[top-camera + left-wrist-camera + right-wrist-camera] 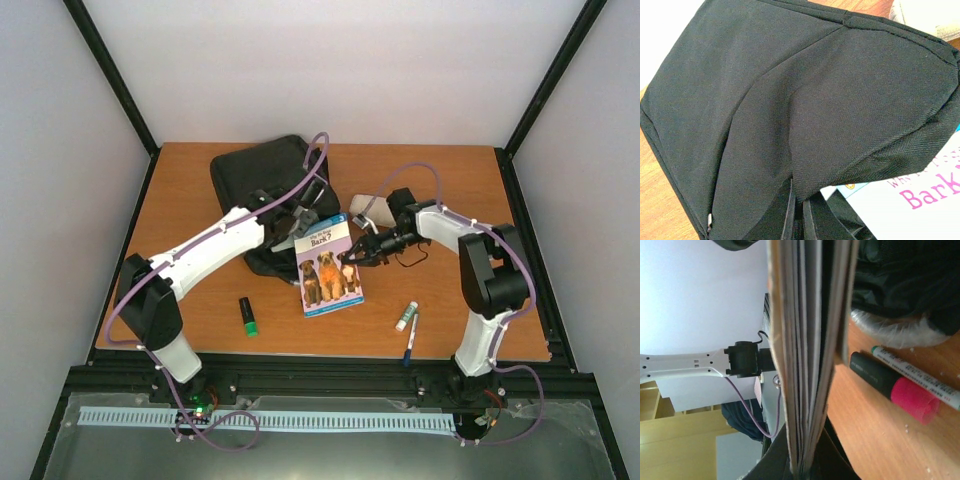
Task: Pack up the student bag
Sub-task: Place the book in the student bag.
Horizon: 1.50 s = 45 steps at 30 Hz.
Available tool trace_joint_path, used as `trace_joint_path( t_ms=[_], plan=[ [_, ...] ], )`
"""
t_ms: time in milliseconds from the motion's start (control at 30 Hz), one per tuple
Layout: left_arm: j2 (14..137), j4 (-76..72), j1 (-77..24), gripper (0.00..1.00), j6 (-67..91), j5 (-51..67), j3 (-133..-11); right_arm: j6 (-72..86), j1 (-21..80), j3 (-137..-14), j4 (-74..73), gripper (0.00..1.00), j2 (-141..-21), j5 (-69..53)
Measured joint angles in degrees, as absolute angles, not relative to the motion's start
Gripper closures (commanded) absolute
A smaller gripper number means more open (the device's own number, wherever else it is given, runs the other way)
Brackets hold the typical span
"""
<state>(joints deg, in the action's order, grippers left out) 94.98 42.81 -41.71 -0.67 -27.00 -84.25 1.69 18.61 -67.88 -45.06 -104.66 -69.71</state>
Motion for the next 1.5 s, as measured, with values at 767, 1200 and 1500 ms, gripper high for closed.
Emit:
trace_joint_path(
  t_ms=[767, 1200, 1500],
  plan=[
    [92.1, 41.6, -41.1, 0.99, -0.1, -26.1, -82.6, 7.4, 25.5, -80.1, -32.6, 0.56, -120.0, -59.0],
    [89.7, 41.5, -41.1, 0.99, 0.2, -24.9, -81.4, -1.1, 25.5, -72.6, -32.8, 0.43, -102.9, -41.3],
    [89.7, 41.5, -41.1, 0.99, 0.2, -24.2, -81.2, -12.7, 26.3, -64.8, -32.6, 0.43, -94.9, -31.3]
  ],
)
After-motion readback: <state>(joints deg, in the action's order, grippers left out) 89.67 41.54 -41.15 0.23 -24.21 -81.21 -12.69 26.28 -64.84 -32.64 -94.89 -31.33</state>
